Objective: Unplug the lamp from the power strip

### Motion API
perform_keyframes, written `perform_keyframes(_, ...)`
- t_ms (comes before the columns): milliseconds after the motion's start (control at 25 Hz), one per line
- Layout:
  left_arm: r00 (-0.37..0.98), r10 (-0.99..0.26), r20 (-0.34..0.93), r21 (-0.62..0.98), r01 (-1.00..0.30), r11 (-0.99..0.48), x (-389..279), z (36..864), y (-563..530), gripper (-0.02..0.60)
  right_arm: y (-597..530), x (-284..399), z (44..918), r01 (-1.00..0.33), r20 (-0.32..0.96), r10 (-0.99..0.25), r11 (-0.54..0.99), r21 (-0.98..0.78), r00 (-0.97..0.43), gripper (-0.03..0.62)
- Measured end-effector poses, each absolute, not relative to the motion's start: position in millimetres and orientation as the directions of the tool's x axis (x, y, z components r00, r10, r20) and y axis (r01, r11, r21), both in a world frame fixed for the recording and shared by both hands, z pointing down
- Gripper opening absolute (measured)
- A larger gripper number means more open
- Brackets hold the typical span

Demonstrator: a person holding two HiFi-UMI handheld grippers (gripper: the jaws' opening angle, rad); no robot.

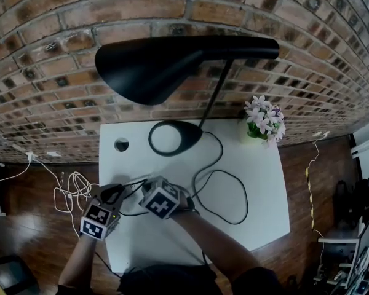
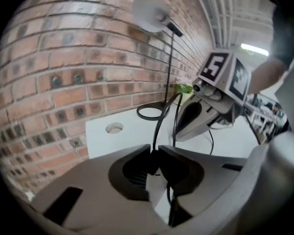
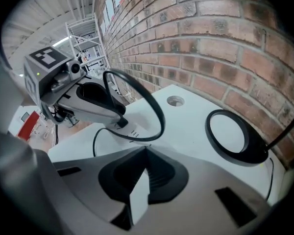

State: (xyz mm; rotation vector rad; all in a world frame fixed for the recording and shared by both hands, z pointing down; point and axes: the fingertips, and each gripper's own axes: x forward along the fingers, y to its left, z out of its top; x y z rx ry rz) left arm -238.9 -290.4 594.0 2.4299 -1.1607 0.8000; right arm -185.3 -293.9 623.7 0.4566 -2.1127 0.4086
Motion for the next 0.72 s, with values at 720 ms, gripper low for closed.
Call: perform_keyframes(720,0.547,-0.639,0.541,0.215,-0.824,-0.523,-248.7,596.3,-294.7,0.052,-294.8,-188.0,624.0,-0.483,0.848,-0.13,0.861,-0.16,-0.513,-0.003)
